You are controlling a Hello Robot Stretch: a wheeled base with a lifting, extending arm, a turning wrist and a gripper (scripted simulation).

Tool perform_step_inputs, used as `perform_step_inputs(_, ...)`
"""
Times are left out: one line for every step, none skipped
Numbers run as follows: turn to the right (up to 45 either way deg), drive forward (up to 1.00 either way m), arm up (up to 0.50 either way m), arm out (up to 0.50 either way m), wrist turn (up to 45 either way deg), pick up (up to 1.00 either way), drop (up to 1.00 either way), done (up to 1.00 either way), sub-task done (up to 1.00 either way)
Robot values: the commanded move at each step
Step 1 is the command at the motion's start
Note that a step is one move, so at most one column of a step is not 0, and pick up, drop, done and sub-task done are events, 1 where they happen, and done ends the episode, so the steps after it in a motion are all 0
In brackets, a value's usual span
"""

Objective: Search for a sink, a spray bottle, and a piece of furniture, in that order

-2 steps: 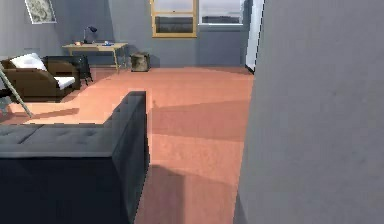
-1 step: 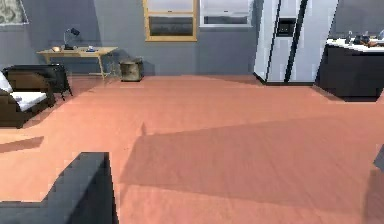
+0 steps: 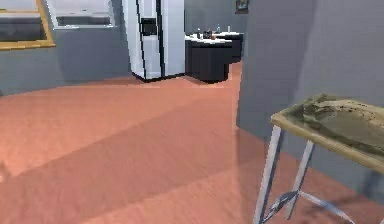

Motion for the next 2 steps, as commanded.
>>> perform_step_inputs(0.0, 1.0, 0.0, 0.0, 0.0, 0.0, 0.0, 0.0, 0.0)
perform_step_inputs(3.0, 0.0, 0.0, 0.0, 0.0, 0.0, 0.0, 0.0, 0.0)
